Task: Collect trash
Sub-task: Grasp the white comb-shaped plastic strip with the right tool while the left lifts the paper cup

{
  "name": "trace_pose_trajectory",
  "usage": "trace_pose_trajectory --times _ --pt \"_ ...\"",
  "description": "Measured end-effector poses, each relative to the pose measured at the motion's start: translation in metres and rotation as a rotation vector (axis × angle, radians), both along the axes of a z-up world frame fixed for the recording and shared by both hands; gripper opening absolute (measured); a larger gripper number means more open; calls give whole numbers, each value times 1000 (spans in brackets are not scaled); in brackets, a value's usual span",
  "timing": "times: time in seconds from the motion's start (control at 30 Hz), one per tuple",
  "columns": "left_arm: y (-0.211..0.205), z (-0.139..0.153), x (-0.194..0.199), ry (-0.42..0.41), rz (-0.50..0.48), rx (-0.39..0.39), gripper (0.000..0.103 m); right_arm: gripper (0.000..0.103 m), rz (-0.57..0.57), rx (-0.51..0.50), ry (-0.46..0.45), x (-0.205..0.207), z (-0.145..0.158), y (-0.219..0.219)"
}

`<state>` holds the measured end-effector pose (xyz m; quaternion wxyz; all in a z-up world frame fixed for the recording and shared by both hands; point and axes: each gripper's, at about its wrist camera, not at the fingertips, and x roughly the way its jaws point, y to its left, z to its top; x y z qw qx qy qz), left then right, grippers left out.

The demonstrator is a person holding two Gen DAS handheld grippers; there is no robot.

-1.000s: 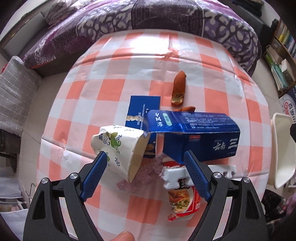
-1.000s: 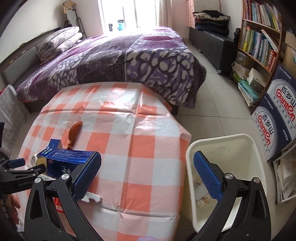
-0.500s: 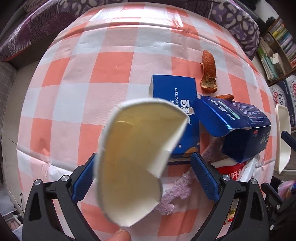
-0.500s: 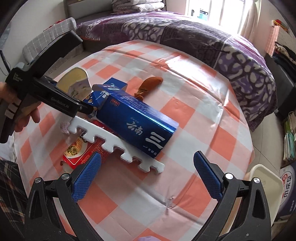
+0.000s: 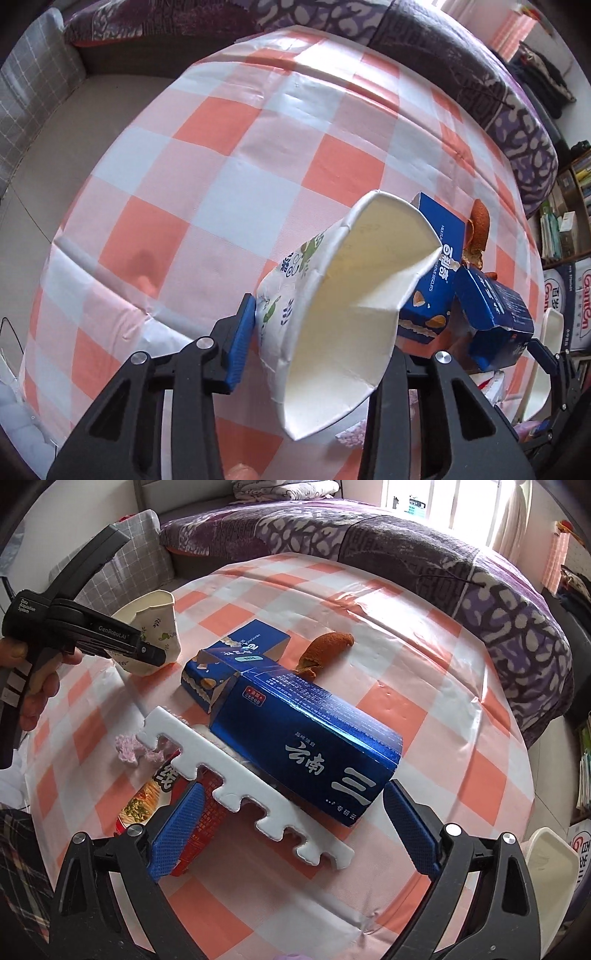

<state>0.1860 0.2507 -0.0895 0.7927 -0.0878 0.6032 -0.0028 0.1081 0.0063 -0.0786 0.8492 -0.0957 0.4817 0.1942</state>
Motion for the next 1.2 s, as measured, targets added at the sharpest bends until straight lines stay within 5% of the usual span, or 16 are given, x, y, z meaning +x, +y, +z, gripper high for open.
trace_pose_trajectory --times 0.17,0.23,0.3,0.4,0.47,0.5,0.57,0.9,1.2 --pt "10 27 -7 -71 56 -17 38 62 43 17 10 -3 3 7" --pt "8 40 -10 -101 67 -17 38 38 58 13 24 -3 3 10" --pt "4 49 -14 -121 71 -33 38 38 67 18 52 -3 0 12" --pt "0 58 -22 -138 62 -51 39 55 102 -30 70 -9 -9 22" --pt "-4 63 -27 -150 57 -56 39 39 136 -55 70 -14 -14 29" --pt "-5 66 -29 -158 56 -57 39 18 151 -63 81 -15 -16 32" --pt "-7 72 -32 -180 56 -55 39 10 155 -58 71 -16 -13 34" --pt "-25 106 -45 -352 95 -22 39 9 -87 219 -98 -4 59 -3" --pt "-58 116 -55 -444 125 26 39 9 -277 226 -238 -5 88 -25"
